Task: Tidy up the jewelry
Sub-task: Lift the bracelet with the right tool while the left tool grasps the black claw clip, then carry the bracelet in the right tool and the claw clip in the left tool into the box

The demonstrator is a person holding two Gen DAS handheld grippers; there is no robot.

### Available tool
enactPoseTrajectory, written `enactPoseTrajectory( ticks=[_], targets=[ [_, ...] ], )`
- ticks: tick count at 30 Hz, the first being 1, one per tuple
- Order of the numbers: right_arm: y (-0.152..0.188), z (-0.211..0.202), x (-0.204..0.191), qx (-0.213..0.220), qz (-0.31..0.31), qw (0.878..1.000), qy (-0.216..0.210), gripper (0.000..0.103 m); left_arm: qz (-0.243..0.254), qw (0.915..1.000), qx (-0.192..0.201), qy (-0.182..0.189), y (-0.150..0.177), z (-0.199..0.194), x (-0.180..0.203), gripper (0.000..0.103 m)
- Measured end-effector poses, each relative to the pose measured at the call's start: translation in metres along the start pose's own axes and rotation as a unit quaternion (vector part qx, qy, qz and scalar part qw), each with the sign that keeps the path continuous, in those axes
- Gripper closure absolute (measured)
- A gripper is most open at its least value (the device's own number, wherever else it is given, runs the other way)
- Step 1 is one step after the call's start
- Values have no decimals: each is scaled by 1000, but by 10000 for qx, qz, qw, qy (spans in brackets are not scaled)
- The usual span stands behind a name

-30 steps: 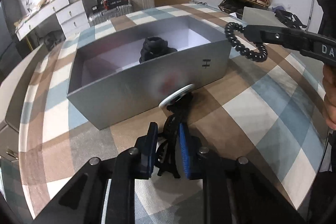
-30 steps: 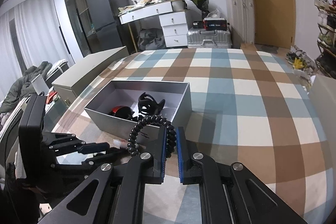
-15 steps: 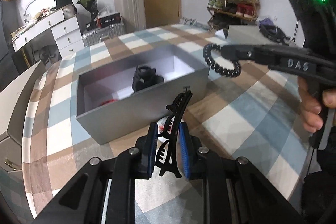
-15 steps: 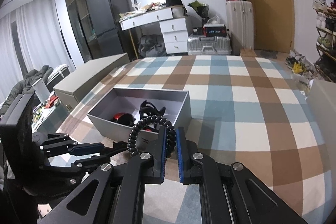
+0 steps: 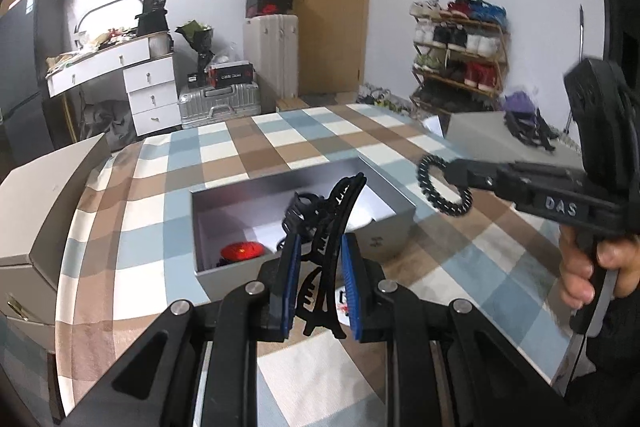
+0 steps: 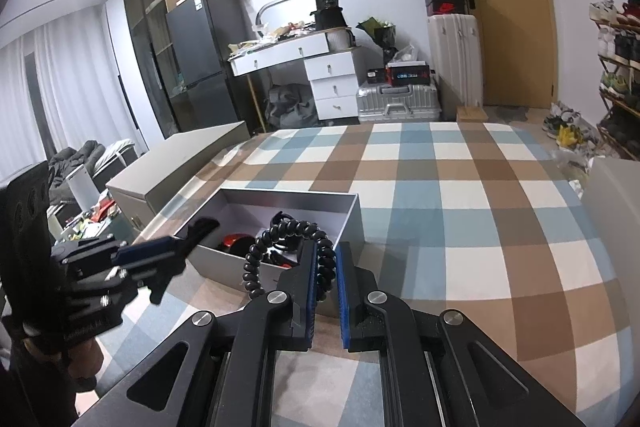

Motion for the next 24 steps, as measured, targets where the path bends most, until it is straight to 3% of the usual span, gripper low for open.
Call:
enactPoseTrajectory(
  ticks=[20, 24],
  targets=[
    [-4, -3, 8, 211, 169, 9996, 82, 94, -462, 9967, 438, -509, -21, 26, -40, 88],
    [-3, 0, 9, 225, 214, 9994, 125, 94, -454, 9970, 453, -444, -20, 31, -41, 88]
  ],
)
Point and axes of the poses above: each gripper's, at about its wrist camera, not at the fingertips, and z roughly the way its jaws point, x to its right, y to its underside, the point moved 8 cm from there along z, roughly the way its jaws point, and after that the axes turned 5 degrees about z, right-handed, at the moved point
